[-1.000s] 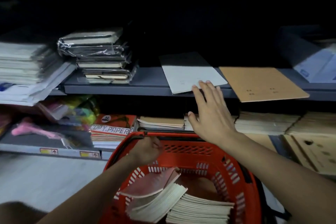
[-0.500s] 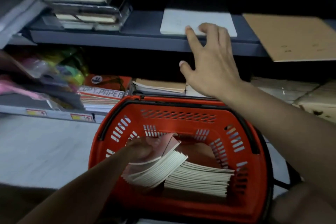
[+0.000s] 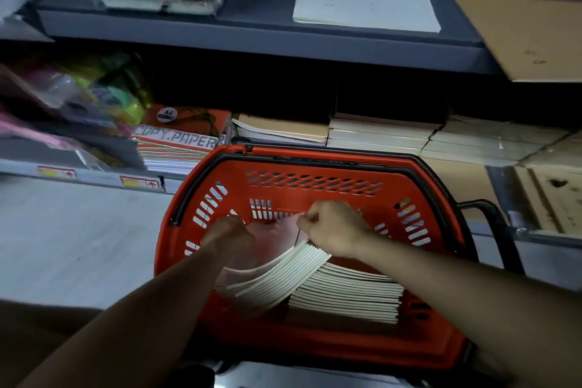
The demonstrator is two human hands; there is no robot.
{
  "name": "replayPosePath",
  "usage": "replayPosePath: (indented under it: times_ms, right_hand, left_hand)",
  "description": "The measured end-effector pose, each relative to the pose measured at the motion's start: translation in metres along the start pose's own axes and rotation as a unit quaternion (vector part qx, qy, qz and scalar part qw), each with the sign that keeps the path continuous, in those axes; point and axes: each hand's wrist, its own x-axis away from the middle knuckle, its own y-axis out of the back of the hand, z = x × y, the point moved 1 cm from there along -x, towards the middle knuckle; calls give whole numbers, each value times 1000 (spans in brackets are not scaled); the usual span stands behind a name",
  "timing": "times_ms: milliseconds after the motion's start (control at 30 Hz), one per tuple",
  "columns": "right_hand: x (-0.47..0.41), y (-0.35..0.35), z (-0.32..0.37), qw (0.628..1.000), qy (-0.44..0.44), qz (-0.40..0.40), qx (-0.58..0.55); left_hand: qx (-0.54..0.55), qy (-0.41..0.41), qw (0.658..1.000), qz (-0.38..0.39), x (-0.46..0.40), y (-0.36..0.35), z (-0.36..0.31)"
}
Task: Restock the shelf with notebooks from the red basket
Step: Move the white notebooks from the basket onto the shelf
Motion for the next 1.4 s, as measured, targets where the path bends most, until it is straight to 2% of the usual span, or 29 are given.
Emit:
replayPosePath:
  times_ms: [67, 267, 500, 700, 833, 933, 1000, 1133, 1200, 1400]
  right_hand:
    - [-1, -16, -4, 997, -47, 39, -49]
    - [-7, -21, -4, 983, -133, 55, -118]
    - [-12, -17, -5, 977, -155, 67, -126]
    - [-10, -18, -6, 973, -168, 64, -148]
    - [-6, -19, -6, 976, -155, 60, -143]
    - [-4, -18, -6, 977, -154, 60, -135]
    - [-5, -19, -6, 976, -156, 59, -137]
    - [-6, -20, -7, 973, -163, 59, -152]
    - [-5, -20, -8, 973, -158, 57, -161]
    - [-3, -17, -11, 965, -171, 42, -197]
  left_hand:
    - [4, 12, 1000, 7, 2, 6, -1]
    - [10, 33, 999, 17, 8, 12, 3]
    - [64, 74, 995, 31, 31, 19, -2]
    - [80, 78, 994, -15, 48, 13, -9]
    - [144, 111, 983, -14, 51, 13, -7]
    - [189, 104, 976, 8, 47, 12, -4]
    - [240, 114, 964, 16, 47, 16, -3]
    - [370, 185, 907, 79, 47, 24, -6]
    - [354, 179, 911, 118, 52, 23, -8]
    - [456, 240, 845, 144, 60, 24, -5]
